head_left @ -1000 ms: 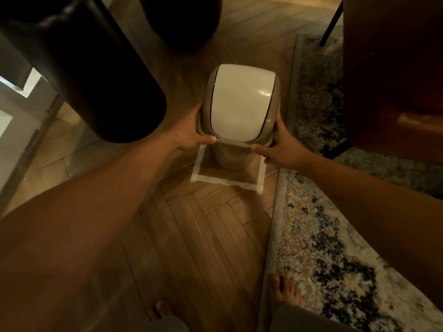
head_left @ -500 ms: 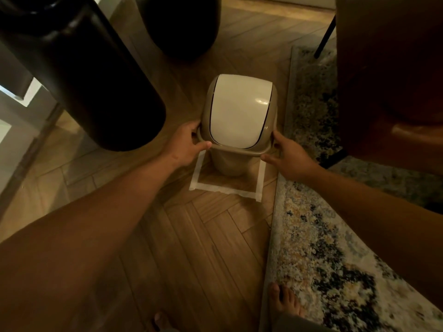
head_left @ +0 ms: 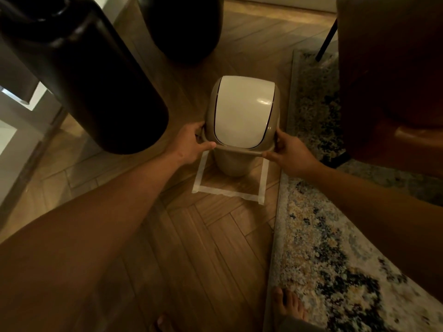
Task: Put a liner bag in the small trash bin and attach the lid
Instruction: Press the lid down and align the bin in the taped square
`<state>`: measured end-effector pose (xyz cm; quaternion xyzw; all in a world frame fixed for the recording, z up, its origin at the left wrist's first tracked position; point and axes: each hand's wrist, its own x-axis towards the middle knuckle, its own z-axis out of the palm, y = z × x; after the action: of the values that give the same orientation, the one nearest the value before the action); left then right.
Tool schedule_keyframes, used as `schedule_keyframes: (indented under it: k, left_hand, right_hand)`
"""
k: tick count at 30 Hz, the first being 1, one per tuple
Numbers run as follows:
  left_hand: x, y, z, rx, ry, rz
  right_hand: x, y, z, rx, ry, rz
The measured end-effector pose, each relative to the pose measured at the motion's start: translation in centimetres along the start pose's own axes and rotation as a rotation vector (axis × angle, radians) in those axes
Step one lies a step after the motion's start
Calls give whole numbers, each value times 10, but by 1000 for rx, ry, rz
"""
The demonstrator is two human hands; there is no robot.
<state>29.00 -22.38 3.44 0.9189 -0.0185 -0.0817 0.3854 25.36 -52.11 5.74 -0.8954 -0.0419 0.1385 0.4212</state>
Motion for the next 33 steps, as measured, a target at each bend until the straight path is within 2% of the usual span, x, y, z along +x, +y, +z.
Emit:
schedule_keyframes:
  k: [12,19,22,33]
  left_hand:
    - [0,-3,1,27,4,6]
    - [-6,-2,-1,79,5,102]
    - [-6,1,-6,116,-9,152]
    - [-9,3,-6,69,-21,177]
  right_hand:
    - [4,9,3,67,-7,11]
    - [-1,7,0,-179,164,-88]
    - [1,5,1,-273,183,-175]
    - [2,10,11,-273,177,-196]
